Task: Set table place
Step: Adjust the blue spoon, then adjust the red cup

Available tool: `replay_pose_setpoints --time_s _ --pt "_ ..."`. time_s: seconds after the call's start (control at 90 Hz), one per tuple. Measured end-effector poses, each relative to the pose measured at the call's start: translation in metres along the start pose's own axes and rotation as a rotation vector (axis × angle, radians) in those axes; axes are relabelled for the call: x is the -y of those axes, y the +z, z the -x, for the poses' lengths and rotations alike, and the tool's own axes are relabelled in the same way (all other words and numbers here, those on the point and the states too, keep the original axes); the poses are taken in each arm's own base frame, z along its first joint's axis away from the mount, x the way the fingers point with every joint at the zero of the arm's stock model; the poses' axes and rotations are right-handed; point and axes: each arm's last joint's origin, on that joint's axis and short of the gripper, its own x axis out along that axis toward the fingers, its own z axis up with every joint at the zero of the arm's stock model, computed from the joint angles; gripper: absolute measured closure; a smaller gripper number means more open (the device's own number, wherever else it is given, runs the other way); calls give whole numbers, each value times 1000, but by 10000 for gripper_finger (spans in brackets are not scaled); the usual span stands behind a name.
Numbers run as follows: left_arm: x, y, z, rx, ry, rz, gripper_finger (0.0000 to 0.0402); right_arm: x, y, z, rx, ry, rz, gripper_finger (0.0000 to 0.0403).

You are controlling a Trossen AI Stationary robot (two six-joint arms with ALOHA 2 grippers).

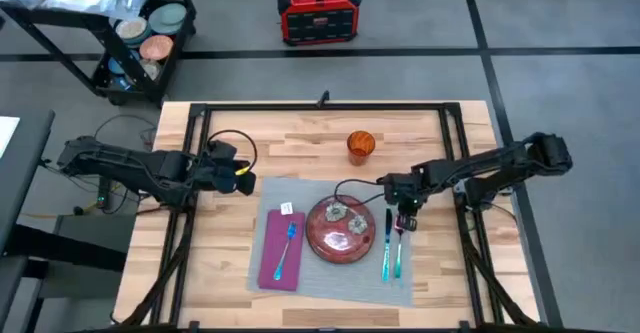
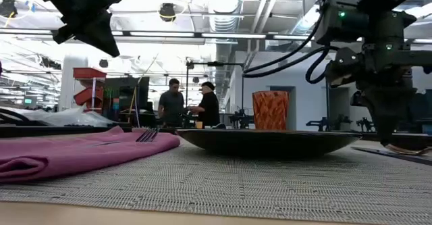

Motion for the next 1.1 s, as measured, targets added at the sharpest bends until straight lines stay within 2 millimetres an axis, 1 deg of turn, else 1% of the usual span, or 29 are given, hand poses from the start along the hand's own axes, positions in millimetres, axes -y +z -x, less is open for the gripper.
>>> replay_pose_setpoints --time_s 0.233,0.367,0.667,0.8,0.911,1.022,1.1 --pt "0 0 0 0 0 -5 401 5 3 1 15 2 -27 330" --pt "0 0 0 -1 0 -5 401 9 6 2 35 4 -47 312" --pt "0 0 0 -2 -1 -6 401 16 13 8 57 0 -51 307" --pt "0 0 0 -2 -1 -5 401 19 8 8 4 -17 -67 307" --pt "0 0 0 -2 -1 -4 401 21 -1 10 -72 -37 -78 307" --pt "0 0 0 -3 -1 -5 401 16 -9 14 -105 -42 -63 310" --pt "0 0 0 -3 0 -7 401 11 -11 18 -77 -41 -34 313"
